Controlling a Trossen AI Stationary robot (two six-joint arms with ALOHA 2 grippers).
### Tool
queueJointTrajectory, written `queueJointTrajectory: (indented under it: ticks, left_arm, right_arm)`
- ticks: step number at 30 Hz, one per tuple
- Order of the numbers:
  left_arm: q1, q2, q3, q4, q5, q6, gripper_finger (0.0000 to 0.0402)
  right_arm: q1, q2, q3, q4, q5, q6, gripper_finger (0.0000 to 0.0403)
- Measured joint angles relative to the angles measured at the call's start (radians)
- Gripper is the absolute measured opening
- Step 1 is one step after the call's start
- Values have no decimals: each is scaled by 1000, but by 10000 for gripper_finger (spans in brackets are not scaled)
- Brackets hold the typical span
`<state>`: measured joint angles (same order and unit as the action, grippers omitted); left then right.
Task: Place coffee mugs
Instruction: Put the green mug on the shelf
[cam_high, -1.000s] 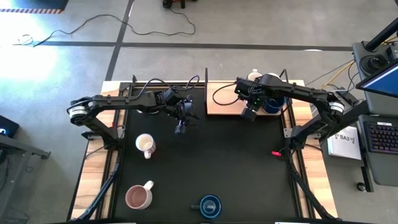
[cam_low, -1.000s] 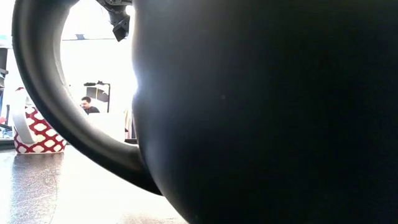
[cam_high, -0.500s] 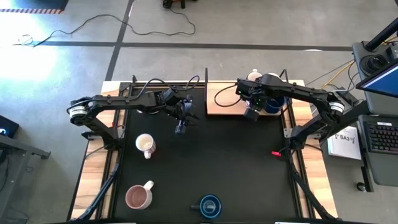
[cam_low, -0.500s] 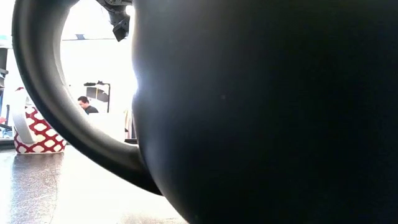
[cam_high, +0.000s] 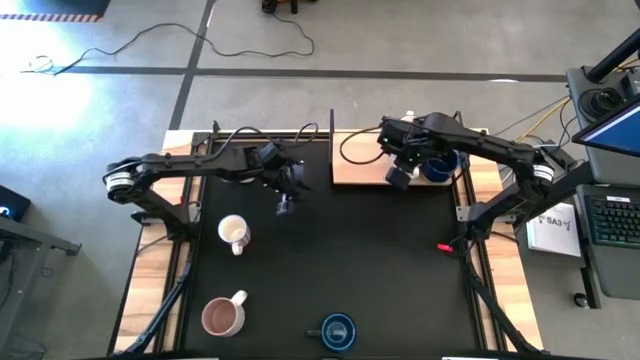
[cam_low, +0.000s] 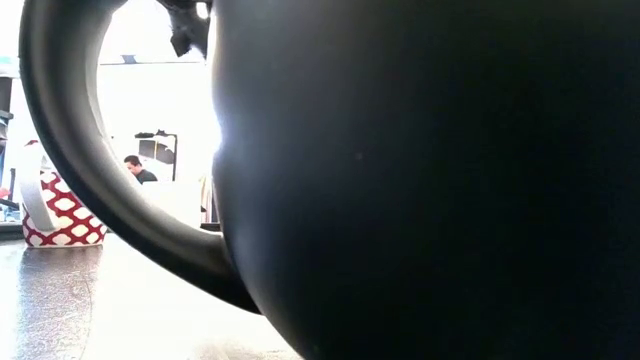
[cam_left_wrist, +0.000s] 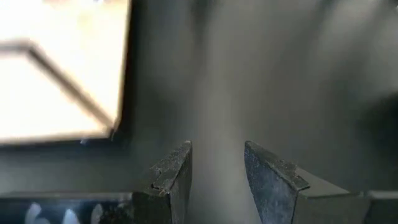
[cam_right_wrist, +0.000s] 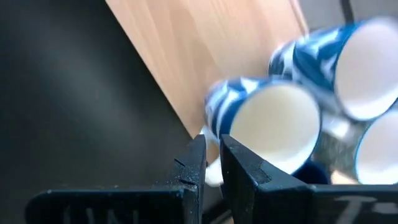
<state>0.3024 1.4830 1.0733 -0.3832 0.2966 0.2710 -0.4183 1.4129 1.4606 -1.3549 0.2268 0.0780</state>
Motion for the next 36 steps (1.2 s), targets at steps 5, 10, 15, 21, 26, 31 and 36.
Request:
queueJointTrajectory:
  ticks: [5, 10, 15, 21, 26, 31, 36]
  left_arm:
    - [8, -49, 0, -204, -192, -52, 128]
    - [37, -80, 0, -450, -323, -148, 128]
    - [106, -113, 0, -563, -410, -190, 128]
    - [248, -100, 0, -611, -469, -237, 128]
    - [337, -77, 0, -608, -499, -231, 128]
    - [368, -43, 0, -611, -498, -224, 128]
    - [368, -5, 0, -594, -496, -197, 128]
  right_arm:
    - [50, 0, 31, 59, -21, -4, 38]
    - [94, 0, 27, 62, -79, -7, 38]
    - [121, 0, 25, 63, -76, -2, 38]
    - [119, 0, 25, 60, -69, 29, 38]
    - [119, 0, 25, 60, -69, 29, 38]
    - [120, 0, 25, 58, -73, 34, 38]
    - [119, 0, 24, 57, -73, 34, 38]
